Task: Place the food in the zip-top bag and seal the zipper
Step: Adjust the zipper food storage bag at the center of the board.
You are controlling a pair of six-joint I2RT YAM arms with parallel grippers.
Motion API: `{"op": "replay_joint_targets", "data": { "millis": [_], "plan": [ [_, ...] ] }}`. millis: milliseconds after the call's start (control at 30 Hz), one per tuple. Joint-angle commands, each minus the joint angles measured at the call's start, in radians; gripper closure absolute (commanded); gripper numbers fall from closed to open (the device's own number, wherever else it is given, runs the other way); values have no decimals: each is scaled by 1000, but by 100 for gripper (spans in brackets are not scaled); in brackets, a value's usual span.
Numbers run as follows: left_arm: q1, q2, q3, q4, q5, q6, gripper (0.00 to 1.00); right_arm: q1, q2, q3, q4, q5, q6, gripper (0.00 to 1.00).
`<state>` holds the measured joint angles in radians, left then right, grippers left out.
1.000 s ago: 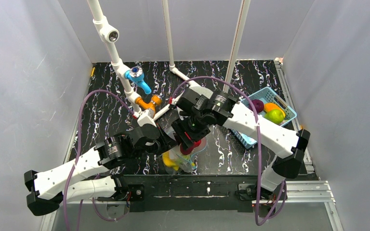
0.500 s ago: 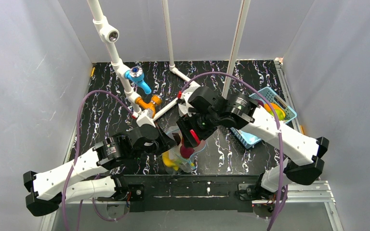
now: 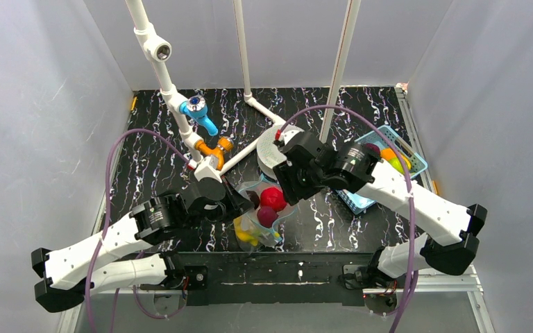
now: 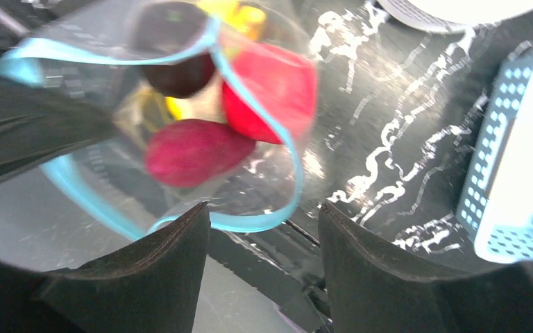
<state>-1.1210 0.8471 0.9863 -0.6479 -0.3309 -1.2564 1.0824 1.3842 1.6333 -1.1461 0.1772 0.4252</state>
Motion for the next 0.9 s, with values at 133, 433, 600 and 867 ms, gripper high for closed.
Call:
{"op": "replay_joint_targets", "data": {
  "millis": [133, 433, 600, 867],
  "plan": [
    [6, -22, 21, -5, -17, 1, 100, -10, -29, -220, 91, 56, 65, 54],
    [6, -1, 97, -24, -23, 35, 100, -4, -10, -7, 169, -55, 27, 96],
    [6, 12, 154, -29, -11, 59, 100, -4, 25, 147, 171, -124, -2, 98],
    [7, -21, -1, -46, -48, -6, 100, -4, 52, -75, 269, -128, 28, 97]
  ]
}}
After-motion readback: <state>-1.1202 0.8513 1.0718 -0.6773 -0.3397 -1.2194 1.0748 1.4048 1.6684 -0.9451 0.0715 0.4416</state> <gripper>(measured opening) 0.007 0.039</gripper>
